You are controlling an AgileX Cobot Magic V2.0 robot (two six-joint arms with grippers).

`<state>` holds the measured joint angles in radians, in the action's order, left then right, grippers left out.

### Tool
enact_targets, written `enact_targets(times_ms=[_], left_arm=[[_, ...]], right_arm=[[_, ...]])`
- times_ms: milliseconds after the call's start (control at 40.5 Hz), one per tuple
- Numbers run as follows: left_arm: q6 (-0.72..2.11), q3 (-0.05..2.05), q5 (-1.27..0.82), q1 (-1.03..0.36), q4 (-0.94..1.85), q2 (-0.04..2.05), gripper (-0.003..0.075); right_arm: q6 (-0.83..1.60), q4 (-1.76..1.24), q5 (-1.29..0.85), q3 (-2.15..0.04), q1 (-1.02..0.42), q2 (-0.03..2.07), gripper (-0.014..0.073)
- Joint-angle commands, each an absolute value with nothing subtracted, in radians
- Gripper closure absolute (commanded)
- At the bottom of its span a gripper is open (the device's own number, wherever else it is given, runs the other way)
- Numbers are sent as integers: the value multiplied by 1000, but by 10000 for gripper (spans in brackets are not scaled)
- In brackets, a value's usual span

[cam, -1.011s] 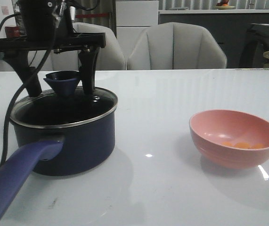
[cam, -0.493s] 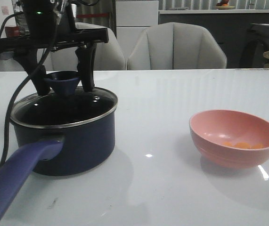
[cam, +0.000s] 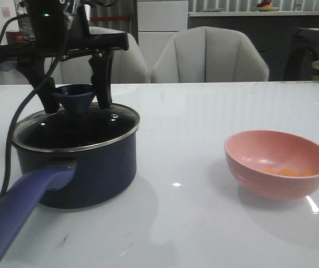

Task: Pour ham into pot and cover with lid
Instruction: 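Lift the glass lid off the saucepan with the left gripper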

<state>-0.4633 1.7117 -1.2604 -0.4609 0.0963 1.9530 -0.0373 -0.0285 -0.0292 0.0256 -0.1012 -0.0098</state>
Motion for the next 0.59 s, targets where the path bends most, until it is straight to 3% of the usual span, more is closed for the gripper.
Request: enact_targets(times_ms=[0,567], left_arm=[[-465,1720,-1227,-460,137,1939,483],[-457,1771,-1245,-460,134,1931,483]], right_arm=[[-37,-20,54,36,-98,-29,433],[-37,-20,54,36,-98,-29,433]])
